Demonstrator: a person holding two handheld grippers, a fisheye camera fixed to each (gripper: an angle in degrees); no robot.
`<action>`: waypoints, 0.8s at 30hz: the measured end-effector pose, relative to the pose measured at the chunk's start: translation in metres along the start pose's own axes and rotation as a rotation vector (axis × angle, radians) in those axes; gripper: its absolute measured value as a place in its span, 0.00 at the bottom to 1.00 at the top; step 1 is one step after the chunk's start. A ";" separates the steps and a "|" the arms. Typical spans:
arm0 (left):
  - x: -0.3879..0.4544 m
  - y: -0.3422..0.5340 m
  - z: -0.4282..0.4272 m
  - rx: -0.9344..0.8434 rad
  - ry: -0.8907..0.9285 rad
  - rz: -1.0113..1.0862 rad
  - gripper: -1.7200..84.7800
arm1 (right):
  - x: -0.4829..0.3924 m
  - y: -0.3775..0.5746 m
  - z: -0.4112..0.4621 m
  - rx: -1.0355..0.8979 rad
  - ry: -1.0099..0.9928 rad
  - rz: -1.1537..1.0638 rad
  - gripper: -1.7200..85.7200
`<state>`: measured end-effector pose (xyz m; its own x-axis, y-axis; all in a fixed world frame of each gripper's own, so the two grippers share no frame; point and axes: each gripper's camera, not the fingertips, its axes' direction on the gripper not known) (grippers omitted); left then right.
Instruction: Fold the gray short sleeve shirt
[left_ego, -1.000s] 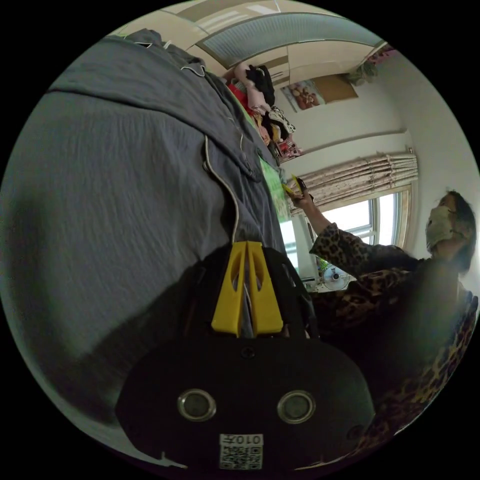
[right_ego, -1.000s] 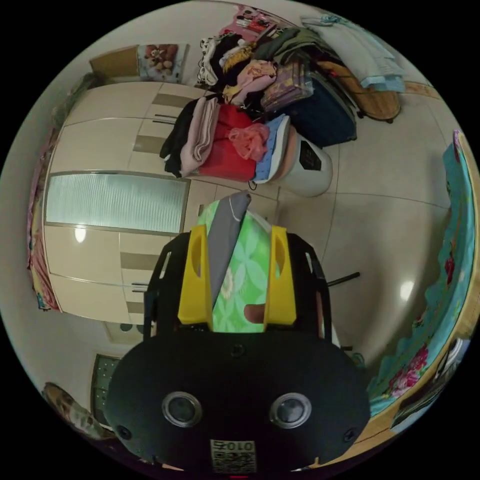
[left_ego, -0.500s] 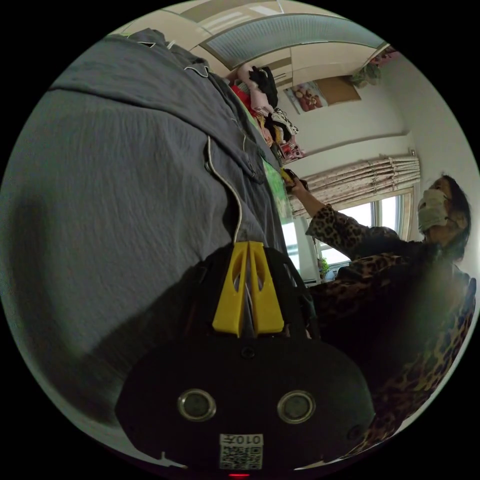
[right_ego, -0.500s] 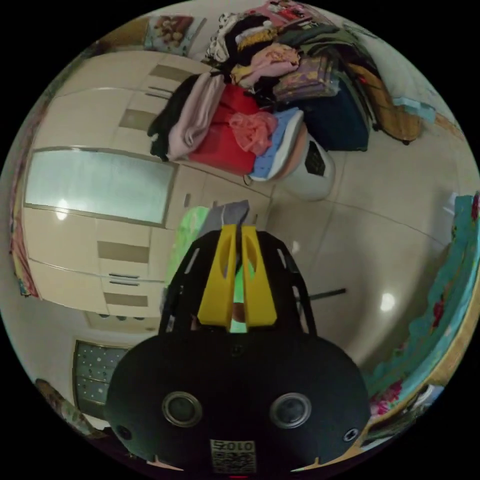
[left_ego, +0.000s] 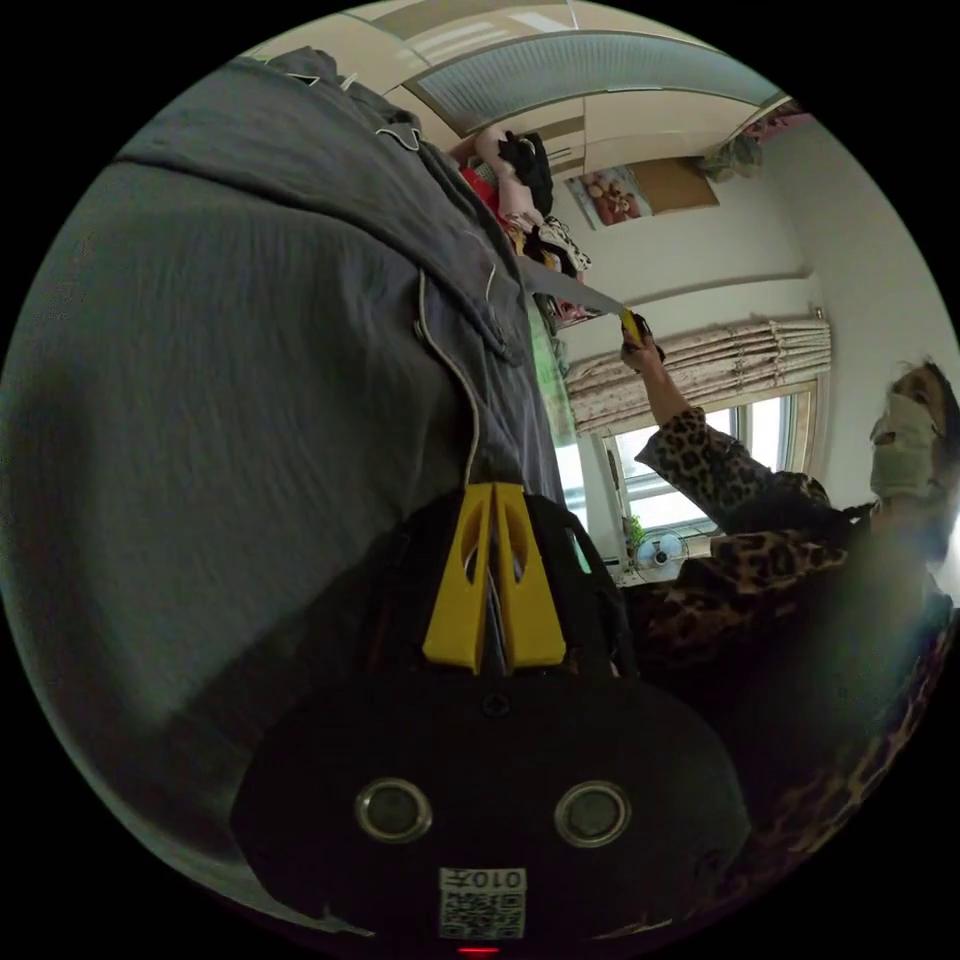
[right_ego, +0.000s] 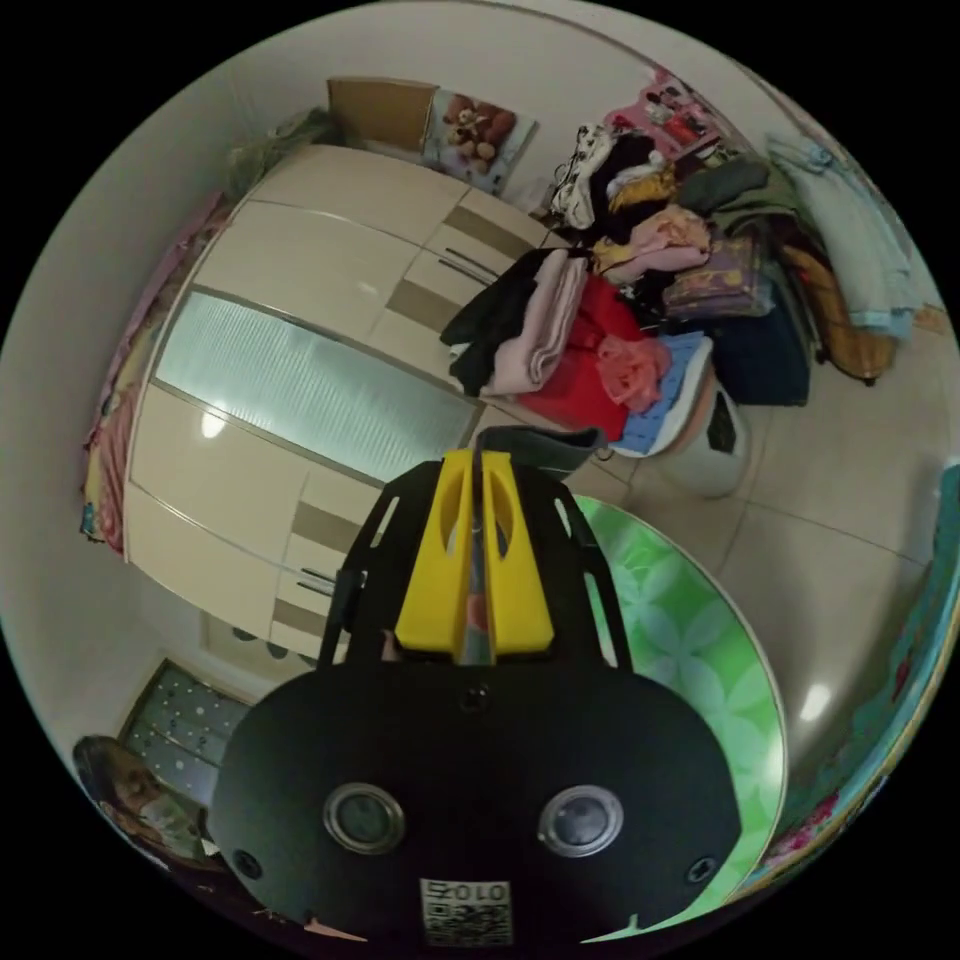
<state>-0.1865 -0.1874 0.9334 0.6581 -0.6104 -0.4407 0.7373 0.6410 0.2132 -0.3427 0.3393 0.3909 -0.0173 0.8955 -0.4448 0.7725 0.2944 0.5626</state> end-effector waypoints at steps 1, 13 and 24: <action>0.000 -0.001 0.000 -0.001 0.000 0.000 0.02 | 0.002 0.005 -0.009 -0.007 0.057 0.023 0.06; 0.119 -0.100 -0.004 -0.073 -0.107 0.314 0.02 | 0.108 0.095 -0.085 0.062 0.139 0.332 0.06; 0.231 -0.362 0.164 -0.278 -0.355 0.584 0.03 | 0.149 0.124 -0.094 0.176 -0.122 0.338 0.06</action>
<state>-0.2764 -0.6370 0.8975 0.9761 -0.2174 -0.0044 0.2171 0.9731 0.0770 -0.3096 0.5409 0.4599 0.3236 0.8829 -0.3401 0.8188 -0.0811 0.5684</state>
